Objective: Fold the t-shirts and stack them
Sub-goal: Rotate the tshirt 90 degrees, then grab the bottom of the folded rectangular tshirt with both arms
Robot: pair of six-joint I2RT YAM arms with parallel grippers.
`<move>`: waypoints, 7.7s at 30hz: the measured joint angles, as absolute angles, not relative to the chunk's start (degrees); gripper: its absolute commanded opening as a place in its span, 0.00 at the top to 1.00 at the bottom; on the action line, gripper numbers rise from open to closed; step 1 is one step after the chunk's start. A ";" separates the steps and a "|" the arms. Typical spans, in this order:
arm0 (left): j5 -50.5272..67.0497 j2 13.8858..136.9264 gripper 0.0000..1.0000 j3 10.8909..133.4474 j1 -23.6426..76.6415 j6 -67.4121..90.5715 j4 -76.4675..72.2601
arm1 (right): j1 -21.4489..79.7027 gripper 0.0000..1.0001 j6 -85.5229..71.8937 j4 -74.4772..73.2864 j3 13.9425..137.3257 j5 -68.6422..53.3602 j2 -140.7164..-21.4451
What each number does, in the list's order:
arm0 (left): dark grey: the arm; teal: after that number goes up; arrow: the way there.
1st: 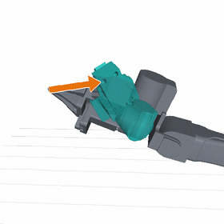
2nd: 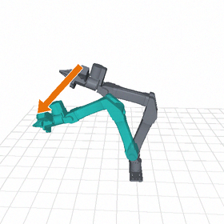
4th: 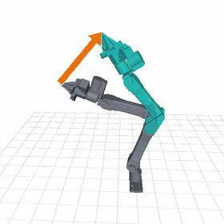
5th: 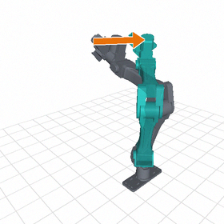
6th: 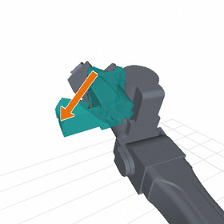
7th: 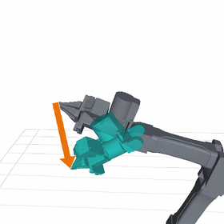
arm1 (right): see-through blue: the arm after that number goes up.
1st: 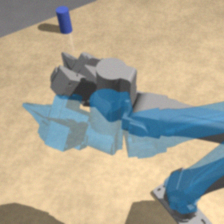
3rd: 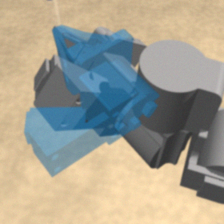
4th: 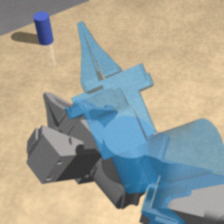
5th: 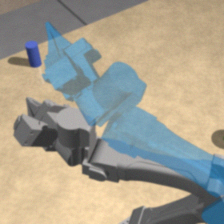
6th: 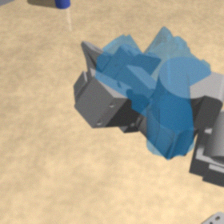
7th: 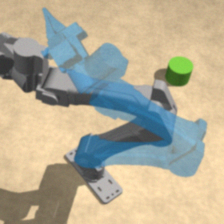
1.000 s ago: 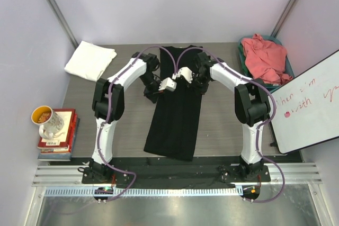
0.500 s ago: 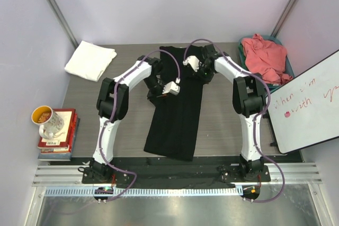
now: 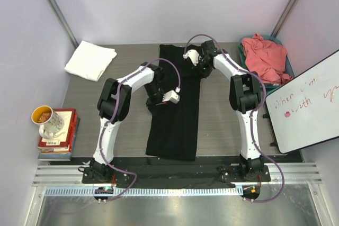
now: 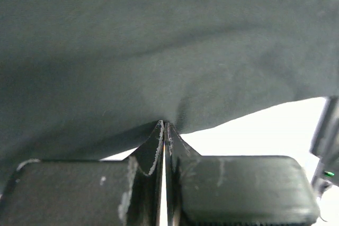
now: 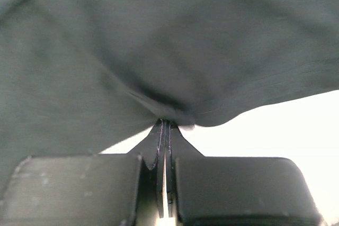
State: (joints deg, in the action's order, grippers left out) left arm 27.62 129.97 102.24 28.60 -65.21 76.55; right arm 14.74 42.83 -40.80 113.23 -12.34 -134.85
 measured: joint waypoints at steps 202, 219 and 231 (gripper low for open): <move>39.09 54.68 0.38 19.86 35.62 -91.29 30.15 | 44.21 0.78 84.90 -20.18 24.03 -32.67 -61.39; 40.10 62.30 0.51 20.80 35.77 -94.61 19.88 | 45.43 0.86 81.36 -20.43 24.34 -31.86 -61.49; 37.93 64.88 1.00 21.34 36.49 -94.52 19.70 | 47.05 0.99 78.24 -18.46 24.40 -30.94 -61.34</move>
